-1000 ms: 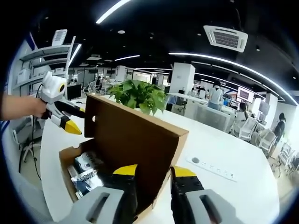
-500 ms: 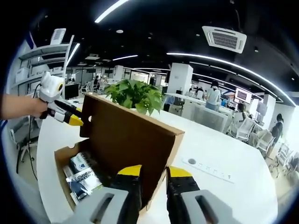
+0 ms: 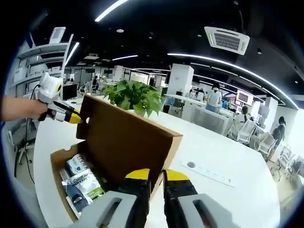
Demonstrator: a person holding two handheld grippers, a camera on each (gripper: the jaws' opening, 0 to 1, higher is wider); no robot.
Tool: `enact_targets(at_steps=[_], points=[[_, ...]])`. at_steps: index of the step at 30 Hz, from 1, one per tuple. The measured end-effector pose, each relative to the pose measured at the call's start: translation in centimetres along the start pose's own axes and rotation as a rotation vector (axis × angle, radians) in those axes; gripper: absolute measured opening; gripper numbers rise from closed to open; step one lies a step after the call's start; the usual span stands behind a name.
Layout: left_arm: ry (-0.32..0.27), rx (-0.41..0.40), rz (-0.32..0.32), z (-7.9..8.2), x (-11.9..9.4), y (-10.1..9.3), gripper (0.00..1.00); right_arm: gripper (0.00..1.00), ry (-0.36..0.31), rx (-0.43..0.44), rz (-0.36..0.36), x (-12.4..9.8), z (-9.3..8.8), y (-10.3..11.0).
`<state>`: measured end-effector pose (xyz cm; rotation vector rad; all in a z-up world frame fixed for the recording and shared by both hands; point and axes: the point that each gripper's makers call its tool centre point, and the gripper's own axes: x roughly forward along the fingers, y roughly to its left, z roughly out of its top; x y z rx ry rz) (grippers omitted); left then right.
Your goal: Operate the shoe box by opening the lid, removing the specified soft item, and placing it in the target area until the item is outside and the box remains undamaged.
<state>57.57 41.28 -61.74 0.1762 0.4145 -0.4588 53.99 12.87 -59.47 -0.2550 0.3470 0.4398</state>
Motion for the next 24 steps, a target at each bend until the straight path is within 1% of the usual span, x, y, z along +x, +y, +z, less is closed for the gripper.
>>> enact_targets(at_steps=[4, 7, 14, 24], points=[[-0.001, -0.006, 0.015, 0.1, 0.4, 0.3, 0.05, 0.0, 0.004, -0.003, -0.007, 0.2, 0.0, -0.4], [-0.001, -0.008, 0.026, 0.1, 0.6, 0.5, 0.03, 0.0, 0.006, -0.002, -0.009, 0.5, 0.0, -0.6], [-0.003, -0.013, 0.027, 0.1, 0.9, 0.7, 0.03, 0.0, 0.009, 0.017, -0.014, 0.9, 0.1, -0.9], [-0.002, 0.043, 0.036, 0.2, 1.3, 1.0, 0.01, 0.0, 0.01, 0.053, -0.027, 1.4, 0.0, -1.4]])
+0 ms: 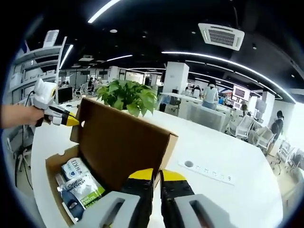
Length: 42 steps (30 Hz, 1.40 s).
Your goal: Operate the shoe box by opening the lid, removing the specified soft item, and placing it in the target area until the item is outside and the box remains undamaged.
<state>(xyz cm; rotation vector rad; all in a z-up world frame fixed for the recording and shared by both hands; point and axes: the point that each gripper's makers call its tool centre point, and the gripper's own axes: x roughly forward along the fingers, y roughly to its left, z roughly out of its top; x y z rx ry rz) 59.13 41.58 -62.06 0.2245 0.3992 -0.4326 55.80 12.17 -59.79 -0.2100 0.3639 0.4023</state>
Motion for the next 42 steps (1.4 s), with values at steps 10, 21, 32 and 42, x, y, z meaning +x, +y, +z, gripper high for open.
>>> enact_targets(at_steps=[10, 21, 32, 42], points=[[-0.01, -0.002, -0.01, 0.0, -0.4, -0.1, 0.0, 0.0, 0.0, 0.006, -0.007, 0.1, -0.5, 0.0], [-0.007, 0.002, -0.017, 0.0, -0.6, -0.3, 0.01, 0.01, 0.038, 0.03, -0.001, 0.1, -3.0, 0.9], [-0.006, 0.002, -0.019, 0.0, -0.5, -0.3, 0.01, 0.01, 0.081, 0.035, 0.008, -0.2, -5.7, 1.7], [-0.005, 0.001, -0.018, 0.0, -0.4, -0.2, 0.01, 0.0, 0.111, 0.043, 0.012, -0.2, -7.2, 2.1]])
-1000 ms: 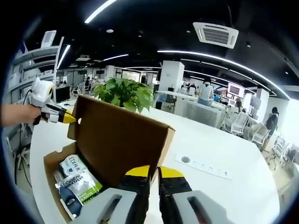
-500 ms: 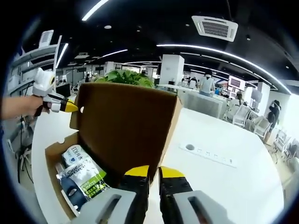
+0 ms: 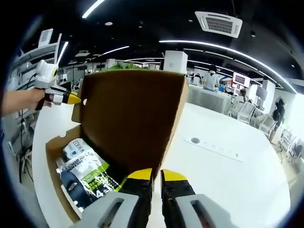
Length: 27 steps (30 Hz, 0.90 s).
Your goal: Operate the shoe box by opening the lid, removing the specified soft item, and placing it in the target area until the item is outside and the box remains undamaged.
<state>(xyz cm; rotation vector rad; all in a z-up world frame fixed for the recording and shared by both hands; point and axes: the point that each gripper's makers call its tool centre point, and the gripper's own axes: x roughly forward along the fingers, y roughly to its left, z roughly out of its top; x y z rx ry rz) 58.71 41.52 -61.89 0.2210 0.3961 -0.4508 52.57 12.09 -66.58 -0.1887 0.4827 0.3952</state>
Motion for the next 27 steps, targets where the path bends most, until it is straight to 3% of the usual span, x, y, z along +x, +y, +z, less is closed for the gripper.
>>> enact_targets(at_steps=[7, 22, 27], points=[[0.0, 0.0, 0.0, 0.0, 0.1, 0.1, 0.01, 0.0, 0.033, -0.004, 0.005, 0.3, -1.2, 0.2], [0.003, 0.0, 0.009, 0.2, 0.2, 0.0, 0.06, 0.0, 0.031, -0.021, 0.008, 0.3, -1.0, 0.1], [0.025, -0.006, 0.013, -0.5, 0.0, 0.0, 0.07, 0.0, 0.034, -0.032, 0.009, 0.3, -1.0, 0.0]])
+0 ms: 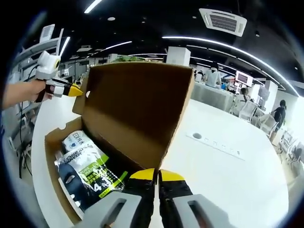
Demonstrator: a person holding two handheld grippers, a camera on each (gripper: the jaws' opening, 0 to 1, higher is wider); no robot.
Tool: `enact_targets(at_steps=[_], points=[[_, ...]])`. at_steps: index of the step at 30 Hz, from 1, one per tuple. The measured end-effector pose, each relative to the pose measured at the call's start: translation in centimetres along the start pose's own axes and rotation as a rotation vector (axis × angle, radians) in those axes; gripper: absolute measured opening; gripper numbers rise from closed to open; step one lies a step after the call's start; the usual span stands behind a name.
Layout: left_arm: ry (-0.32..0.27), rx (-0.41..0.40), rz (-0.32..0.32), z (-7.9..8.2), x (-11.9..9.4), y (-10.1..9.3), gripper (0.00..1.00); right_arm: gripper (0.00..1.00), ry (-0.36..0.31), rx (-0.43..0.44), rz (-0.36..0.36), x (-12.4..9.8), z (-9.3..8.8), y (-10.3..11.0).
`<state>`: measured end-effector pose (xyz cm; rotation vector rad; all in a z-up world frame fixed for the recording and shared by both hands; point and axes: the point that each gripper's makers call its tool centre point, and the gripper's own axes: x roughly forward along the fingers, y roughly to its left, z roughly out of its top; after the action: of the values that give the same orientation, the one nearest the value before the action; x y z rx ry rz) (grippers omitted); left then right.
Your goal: Operate the shoe box by opening the lid, removing the specified soft item, and placing it in the target area until the item is outside and the box remains undamaged.
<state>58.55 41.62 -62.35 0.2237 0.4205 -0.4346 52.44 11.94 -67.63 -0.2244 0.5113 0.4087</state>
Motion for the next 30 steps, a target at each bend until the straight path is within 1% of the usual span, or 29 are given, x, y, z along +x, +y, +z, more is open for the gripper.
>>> enact_targets(at_steps=[11, 19, 22, 25, 30], points=[[0.027, -0.02, -0.008, -1.5, -0.1, -0.5, 0.07, 0.0, 0.004, 0.002, 0.002, 0.0, 0.0, 0.0], [0.052, -0.04, -0.015, -3.1, -0.2, -1.4, 0.06, 0.0, 0.009, 0.004, 0.004, 0.0, 0.0, 0.0], [0.06, -0.045, -0.009, -3.5, -0.2, -1.4, 0.05, 0.0, 0.011, 0.004, 0.004, 0.1, 0.0, -0.1], [0.083, -0.07, -0.003, -4.1, -0.3, -1.3, 0.04, 0.0, 0.012, 0.007, 0.004, 0.1, 0.0, -0.1], [0.088, -0.074, 0.002, -4.5, -0.3, -1.4, 0.02, 0.0, 0.013, 0.011, 0.004, 0.1, 0.1, -0.1]])
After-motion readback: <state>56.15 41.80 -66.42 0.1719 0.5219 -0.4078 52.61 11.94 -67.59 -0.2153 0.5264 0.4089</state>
